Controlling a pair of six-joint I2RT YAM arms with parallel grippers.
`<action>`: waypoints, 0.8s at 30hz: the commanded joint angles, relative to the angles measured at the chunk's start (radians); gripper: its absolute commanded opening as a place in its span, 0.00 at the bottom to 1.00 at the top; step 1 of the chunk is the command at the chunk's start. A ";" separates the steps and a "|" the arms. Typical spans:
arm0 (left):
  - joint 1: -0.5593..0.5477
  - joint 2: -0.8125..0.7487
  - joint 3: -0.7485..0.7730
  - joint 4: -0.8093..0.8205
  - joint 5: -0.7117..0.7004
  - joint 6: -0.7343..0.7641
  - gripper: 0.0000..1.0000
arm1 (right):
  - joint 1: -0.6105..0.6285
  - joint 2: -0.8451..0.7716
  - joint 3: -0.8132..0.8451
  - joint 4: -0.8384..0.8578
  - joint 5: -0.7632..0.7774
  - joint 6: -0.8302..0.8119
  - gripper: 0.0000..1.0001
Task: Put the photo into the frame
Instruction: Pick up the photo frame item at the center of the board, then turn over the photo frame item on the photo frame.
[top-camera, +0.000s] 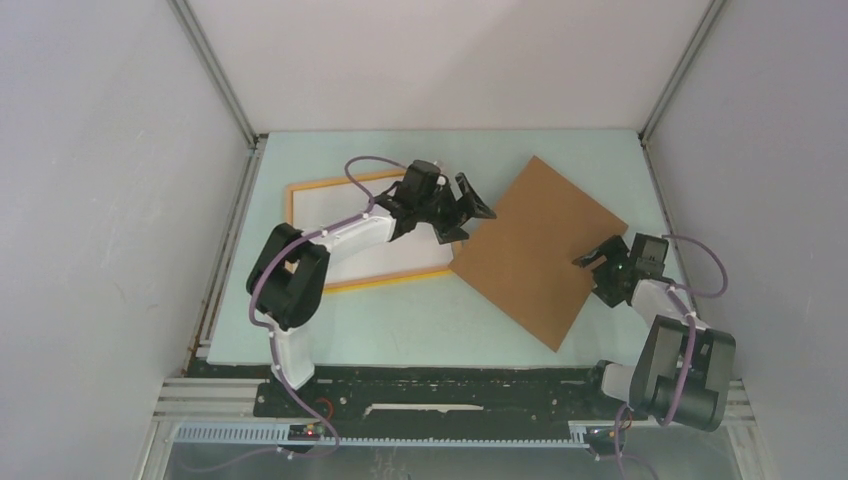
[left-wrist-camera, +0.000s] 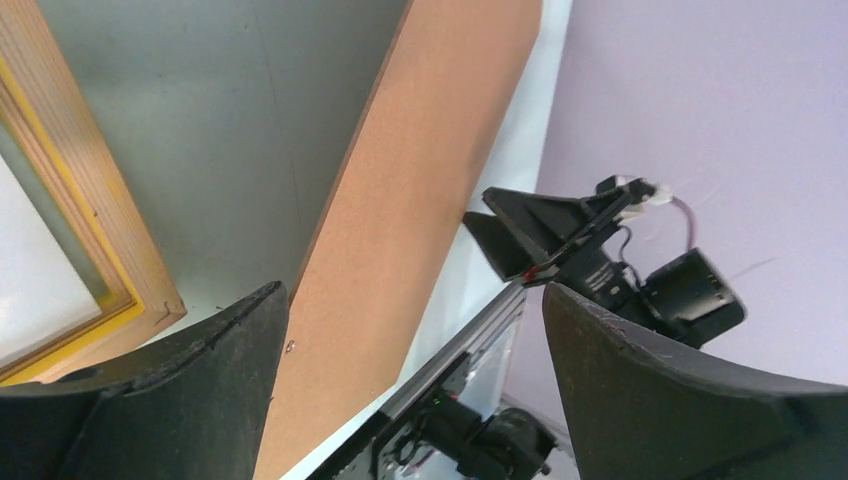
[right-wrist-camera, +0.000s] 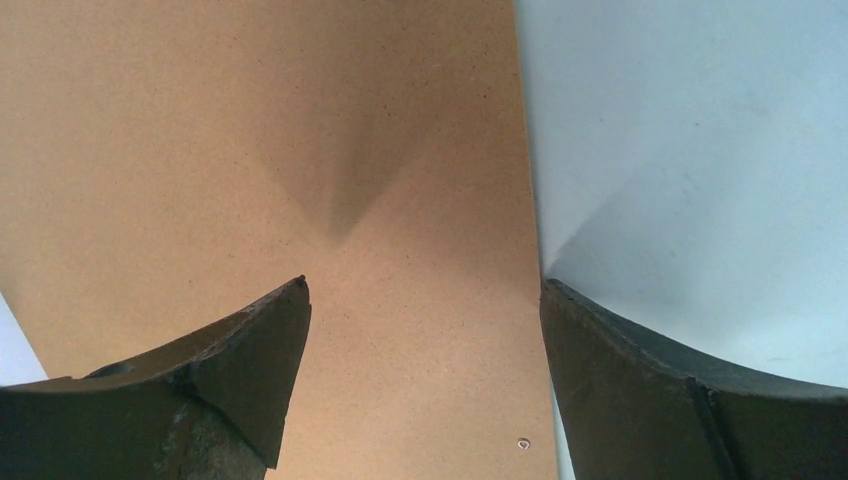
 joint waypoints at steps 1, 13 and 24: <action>-0.052 -0.046 -0.080 0.290 0.203 -0.202 0.70 | 0.088 0.042 -0.039 -0.016 -0.120 0.109 0.91; -0.089 -0.160 -0.189 0.469 0.190 -0.273 0.47 | 0.136 0.065 -0.039 0.019 -0.104 0.140 0.91; -0.138 -0.104 -0.049 0.095 0.086 -0.042 0.55 | 0.158 0.078 -0.039 0.036 -0.105 0.148 0.90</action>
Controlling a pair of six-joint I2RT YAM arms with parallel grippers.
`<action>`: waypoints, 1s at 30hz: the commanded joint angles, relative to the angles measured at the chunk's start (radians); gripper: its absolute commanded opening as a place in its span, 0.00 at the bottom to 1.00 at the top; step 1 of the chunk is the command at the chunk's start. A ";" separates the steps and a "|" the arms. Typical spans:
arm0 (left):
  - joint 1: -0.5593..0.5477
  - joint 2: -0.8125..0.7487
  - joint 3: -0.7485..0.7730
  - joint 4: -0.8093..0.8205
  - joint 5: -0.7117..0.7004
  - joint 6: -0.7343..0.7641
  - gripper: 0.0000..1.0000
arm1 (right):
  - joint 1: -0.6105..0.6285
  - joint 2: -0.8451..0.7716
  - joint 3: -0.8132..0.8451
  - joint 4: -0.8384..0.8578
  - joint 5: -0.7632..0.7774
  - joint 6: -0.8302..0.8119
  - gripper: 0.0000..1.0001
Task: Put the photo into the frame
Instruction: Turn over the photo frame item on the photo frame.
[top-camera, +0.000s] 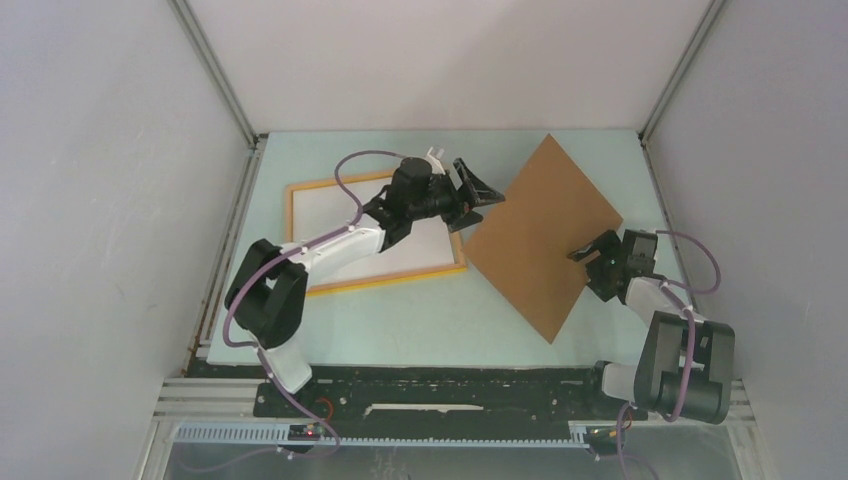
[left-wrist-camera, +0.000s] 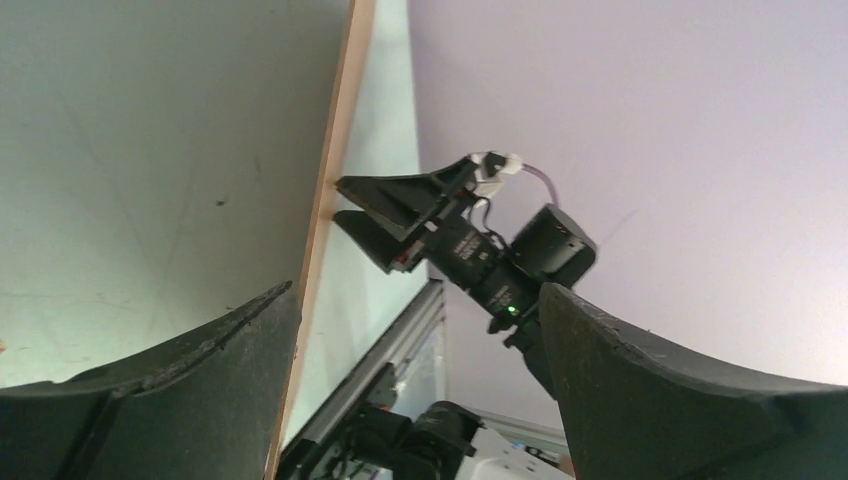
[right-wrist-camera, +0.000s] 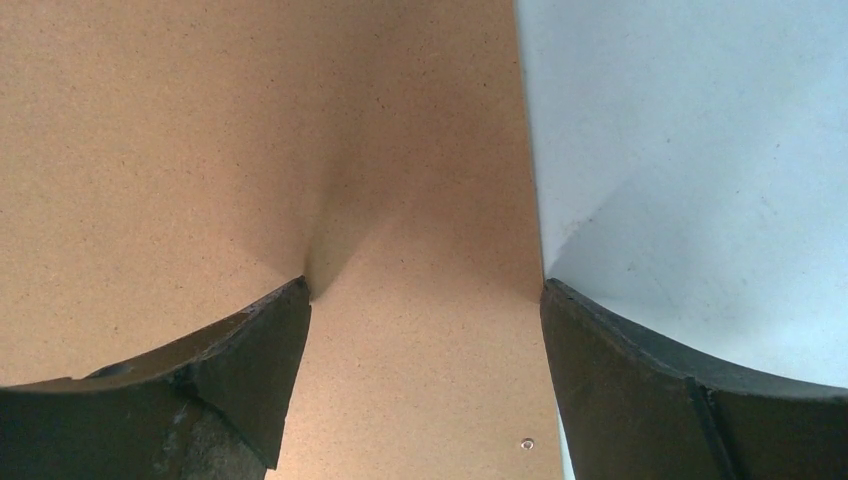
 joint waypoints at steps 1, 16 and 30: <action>-0.111 0.056 0.100 -0.264 0.069 0.112 0.55 | 0.072 0.044 -0.038 -0.058 -0.167 0.068 0.91; -0.113 0.085 -0.161 0.558 0.251 -0.433 0.48 | 0.066 0.000 -0.068 0.012 -0.358 0.010 0.91; -0.051 -0.098 -0.195 -0.165 0.069 0.137 0.51 | 0.173 0.084 -0.045 0.127 -0.416 0.004 0.91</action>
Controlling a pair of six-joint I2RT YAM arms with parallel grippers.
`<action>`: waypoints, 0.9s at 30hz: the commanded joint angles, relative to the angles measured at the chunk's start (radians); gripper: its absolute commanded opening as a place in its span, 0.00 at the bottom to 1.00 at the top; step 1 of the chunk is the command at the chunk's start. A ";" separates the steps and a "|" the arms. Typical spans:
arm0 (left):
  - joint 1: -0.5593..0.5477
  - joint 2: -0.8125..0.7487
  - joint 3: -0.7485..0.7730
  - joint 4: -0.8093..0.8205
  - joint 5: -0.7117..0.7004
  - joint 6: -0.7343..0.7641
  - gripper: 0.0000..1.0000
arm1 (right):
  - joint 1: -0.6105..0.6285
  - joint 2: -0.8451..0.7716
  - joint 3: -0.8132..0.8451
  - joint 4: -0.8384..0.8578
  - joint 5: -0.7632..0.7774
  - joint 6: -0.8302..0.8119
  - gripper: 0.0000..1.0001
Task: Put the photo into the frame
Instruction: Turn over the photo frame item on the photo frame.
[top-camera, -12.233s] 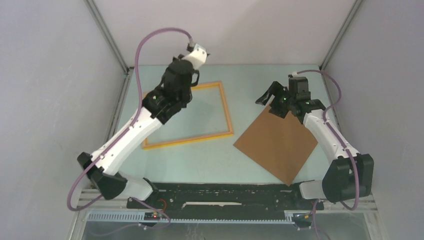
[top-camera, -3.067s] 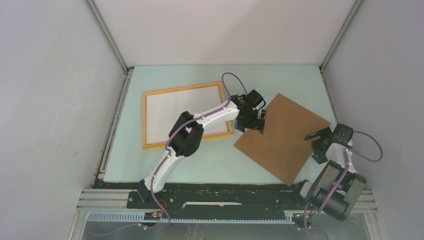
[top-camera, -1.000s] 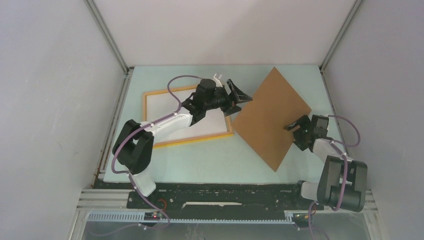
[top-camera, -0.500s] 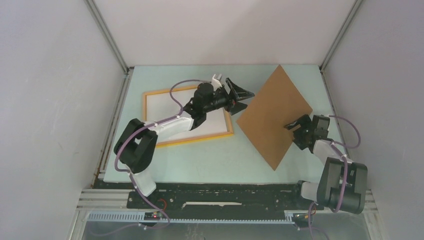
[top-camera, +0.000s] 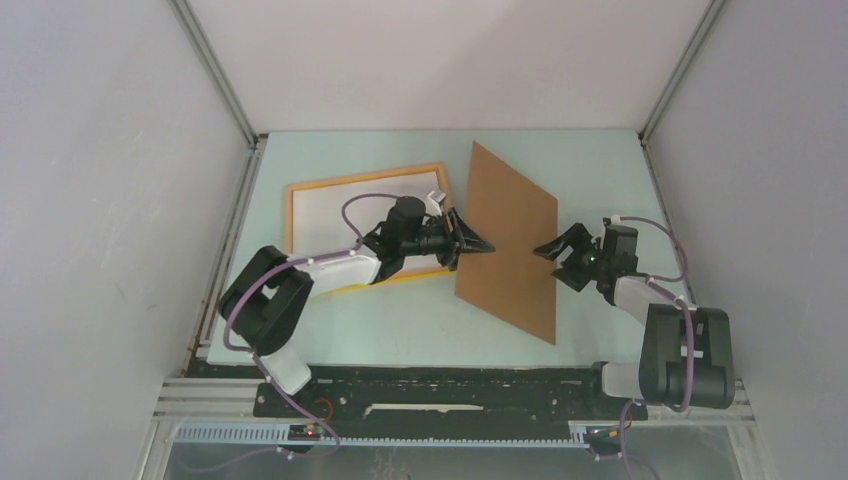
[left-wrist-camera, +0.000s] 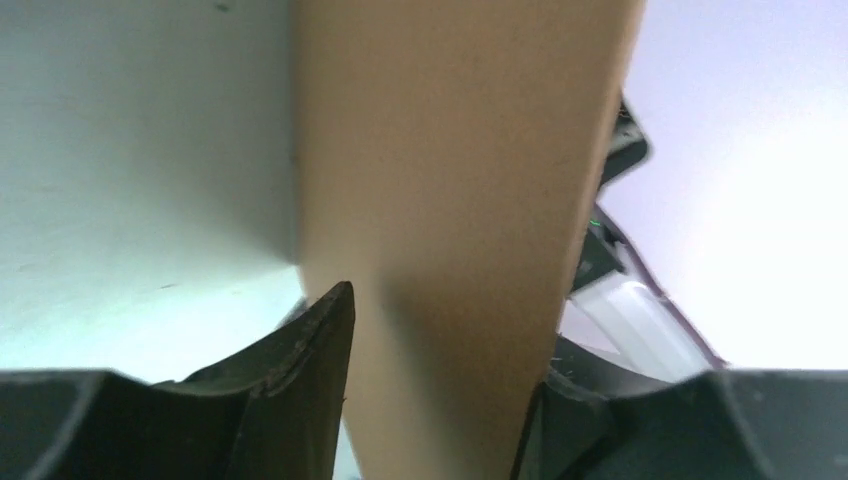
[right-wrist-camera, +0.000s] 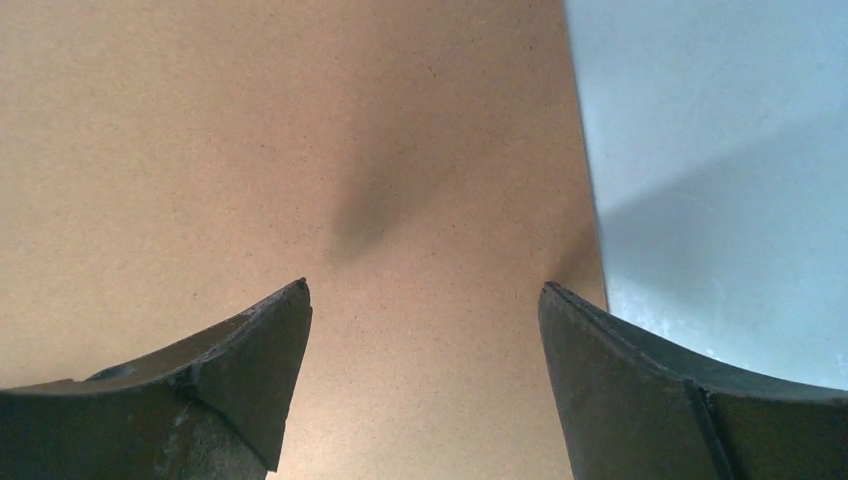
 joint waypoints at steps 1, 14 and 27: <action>-0.017 -0.098 0.139 -0.557 -0.155 0.382 0.52 | 0.046 0.034 -0.017 -0.063 -0.121 0.024 0.91; 0.016 -0.204 0.095 -0.545 -0.171 0.464 0.83 | 0.051 0.066 0.003 -0.074 -0.112 -0.008 0.90; 0.033 -0.279 0.131 -0.751 -0.293 0.578 0.21 | 0.050 0.041 0.014 -0.102 -0.107 -0.034 0.90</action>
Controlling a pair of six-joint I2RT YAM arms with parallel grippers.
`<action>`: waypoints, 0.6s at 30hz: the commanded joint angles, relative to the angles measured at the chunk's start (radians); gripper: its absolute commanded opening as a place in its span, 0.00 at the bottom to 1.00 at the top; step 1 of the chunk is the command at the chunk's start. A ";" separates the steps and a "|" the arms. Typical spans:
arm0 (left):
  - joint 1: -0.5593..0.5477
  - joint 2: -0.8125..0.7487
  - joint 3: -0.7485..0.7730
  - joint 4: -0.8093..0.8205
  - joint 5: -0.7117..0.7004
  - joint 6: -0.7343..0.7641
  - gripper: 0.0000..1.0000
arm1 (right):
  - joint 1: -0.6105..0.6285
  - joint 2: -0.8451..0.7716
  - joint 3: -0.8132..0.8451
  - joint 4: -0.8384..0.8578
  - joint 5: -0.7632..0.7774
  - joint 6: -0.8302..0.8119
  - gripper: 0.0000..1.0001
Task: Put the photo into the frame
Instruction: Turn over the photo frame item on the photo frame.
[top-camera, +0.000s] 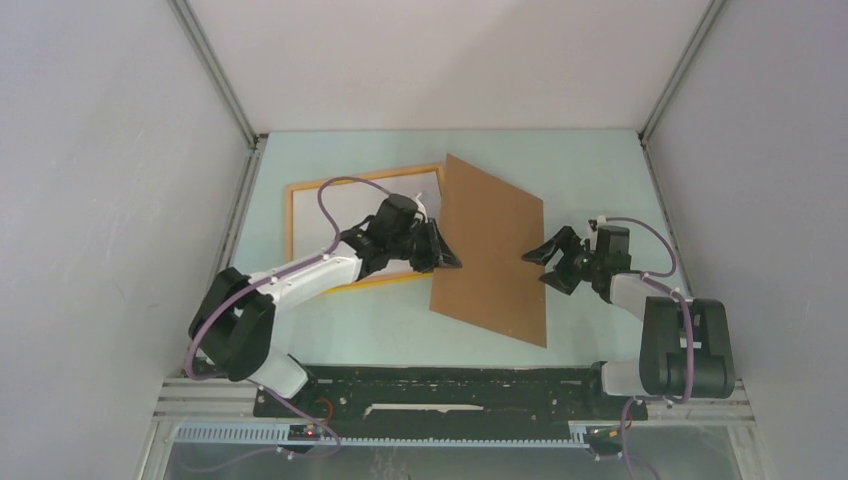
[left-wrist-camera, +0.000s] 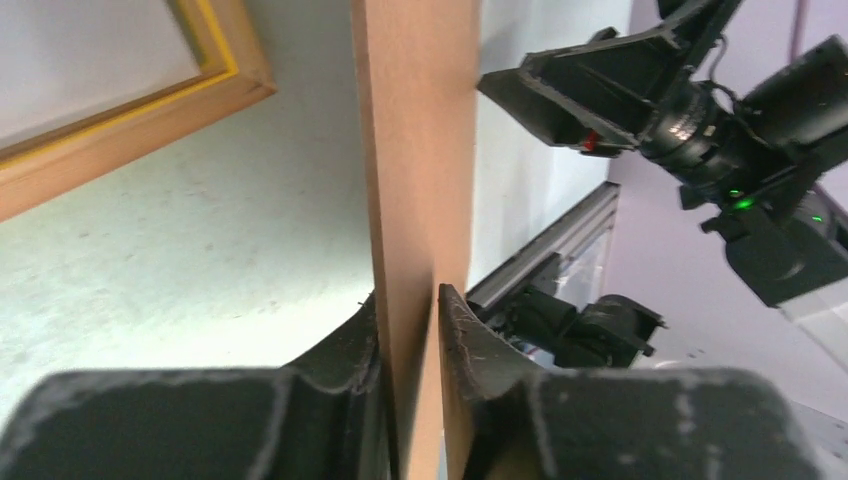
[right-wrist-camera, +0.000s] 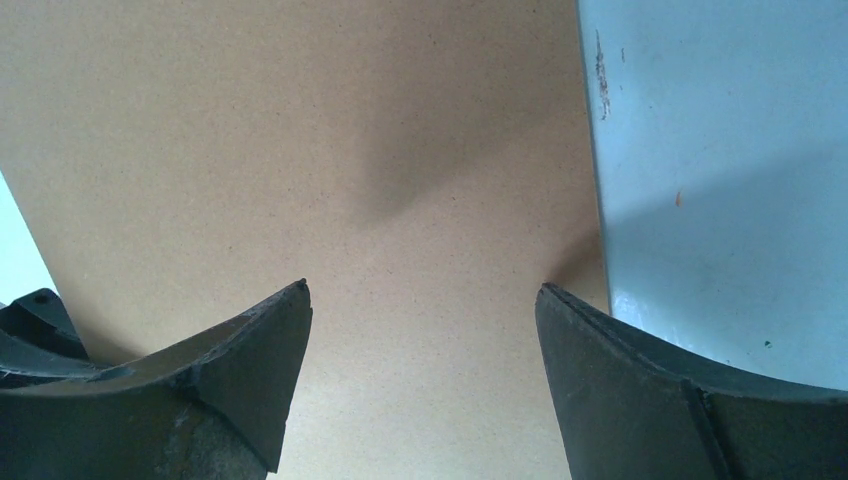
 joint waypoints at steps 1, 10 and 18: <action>0.011 -0.082 0.084 -0.146 -0.098 0.141 0.19 | 0.014 -0.001 0.011 -0.094 0.012 -0.037 0.90; 0.008 -0.075 0.296 -0.444 -0.165 0.317 0.00 | -0.034 -0.021 0.054 -0.191 -0.010 -0.090 0.90; -0.101 -0.123 0.671 -0.844 -0.506 0.590 0.00 | -0.103 -0.148 0.261 -0.465 0.075 -0.225 0.92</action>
